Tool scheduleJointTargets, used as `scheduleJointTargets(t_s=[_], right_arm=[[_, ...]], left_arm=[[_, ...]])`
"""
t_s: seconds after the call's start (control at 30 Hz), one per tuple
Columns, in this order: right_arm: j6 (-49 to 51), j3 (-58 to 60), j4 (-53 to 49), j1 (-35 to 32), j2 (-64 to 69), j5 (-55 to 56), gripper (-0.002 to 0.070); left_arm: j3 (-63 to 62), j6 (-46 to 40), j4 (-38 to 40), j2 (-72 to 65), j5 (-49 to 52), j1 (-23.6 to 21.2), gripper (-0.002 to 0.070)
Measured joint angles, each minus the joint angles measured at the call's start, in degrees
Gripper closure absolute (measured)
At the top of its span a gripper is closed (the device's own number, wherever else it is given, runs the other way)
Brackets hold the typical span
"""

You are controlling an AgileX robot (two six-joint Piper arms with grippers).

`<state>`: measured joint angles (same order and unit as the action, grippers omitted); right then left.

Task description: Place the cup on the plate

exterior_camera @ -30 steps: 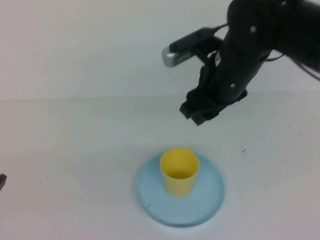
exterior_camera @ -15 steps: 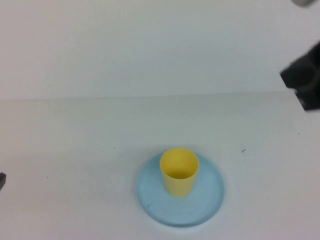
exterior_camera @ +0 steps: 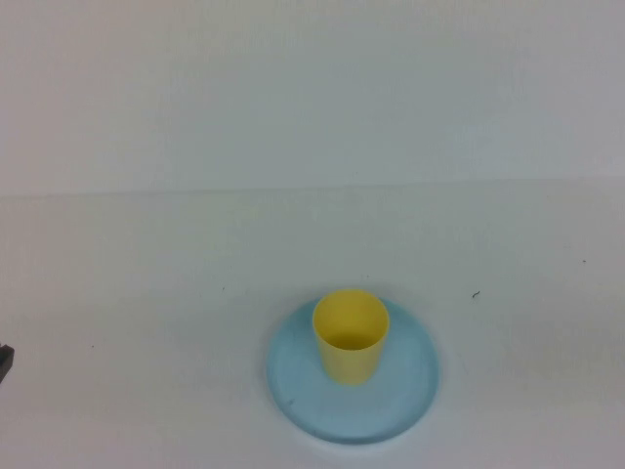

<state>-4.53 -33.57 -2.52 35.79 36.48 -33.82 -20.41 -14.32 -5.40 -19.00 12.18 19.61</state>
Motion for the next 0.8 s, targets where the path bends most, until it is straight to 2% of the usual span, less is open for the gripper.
scheduleJointTargets(t_s=[0.43, 0.67, 0.8], right_arm=[[0.0, 2.1, -0.3, 0.0, -1.4, 1.3, 0.0675], [0.1, 10.7, -0.7, 0.0, -9.8, 2.9, 0.0675], [0.5, 11.7, -0.7, 0.0, -14.9, 3.1, 0.0675]], left_arm=[[0.0, 0.1, 0.1, 0.0, -0.3, 0.0, 0.0673], [0.0, 0.1, 1.0, 0.0, -0.3, 0.0, 0.0673], [0.0, 0.1, 1.0, 0.0, -0.3, 0.0, 0.0673]])
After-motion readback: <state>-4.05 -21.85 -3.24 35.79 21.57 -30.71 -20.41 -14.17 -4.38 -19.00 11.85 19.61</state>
